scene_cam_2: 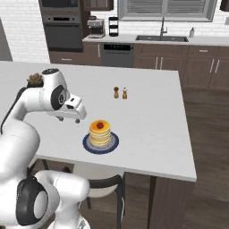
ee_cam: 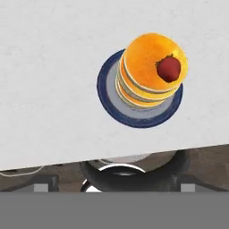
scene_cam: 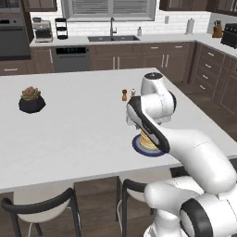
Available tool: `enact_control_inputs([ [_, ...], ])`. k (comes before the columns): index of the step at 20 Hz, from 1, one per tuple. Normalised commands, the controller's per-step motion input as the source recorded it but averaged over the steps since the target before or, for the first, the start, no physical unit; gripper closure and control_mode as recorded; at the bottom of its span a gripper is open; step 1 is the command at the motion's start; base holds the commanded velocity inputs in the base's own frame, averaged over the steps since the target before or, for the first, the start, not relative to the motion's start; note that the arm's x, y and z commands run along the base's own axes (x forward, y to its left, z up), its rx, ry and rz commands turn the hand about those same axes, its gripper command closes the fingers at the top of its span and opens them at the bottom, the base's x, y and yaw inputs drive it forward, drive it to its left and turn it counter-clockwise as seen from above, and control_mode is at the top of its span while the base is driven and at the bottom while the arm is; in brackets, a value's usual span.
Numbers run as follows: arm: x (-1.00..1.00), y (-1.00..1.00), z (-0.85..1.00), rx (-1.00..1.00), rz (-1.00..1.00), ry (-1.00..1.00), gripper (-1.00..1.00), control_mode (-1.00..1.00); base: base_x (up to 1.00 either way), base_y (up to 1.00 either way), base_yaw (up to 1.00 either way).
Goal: Take the strawberry from the fridge and place it on top of the pancake, located on the dining counter.
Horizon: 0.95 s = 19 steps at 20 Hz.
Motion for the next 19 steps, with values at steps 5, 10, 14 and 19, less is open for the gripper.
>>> enact_control_inputs([
  [5,-1.00,1.00,0.00,0.00,0.00,0.00,-1.00,-1.00,0.00,0.00,0.00],
  [10,-1.00,0.98,-0.11,0.00,0.00,0.00,-1.00,-1.00,0.00,0.00,0.00],
  [14,-0.91,0.61,-0.52,0.00,0.00,0.00,-1.00,-1.00,0.00,0.00,0.00],
  [19,-0.10,0.01,-0.36,0.00,0.00,0.04,-1.00,-1.00,0.00,0.00,0.00],
])
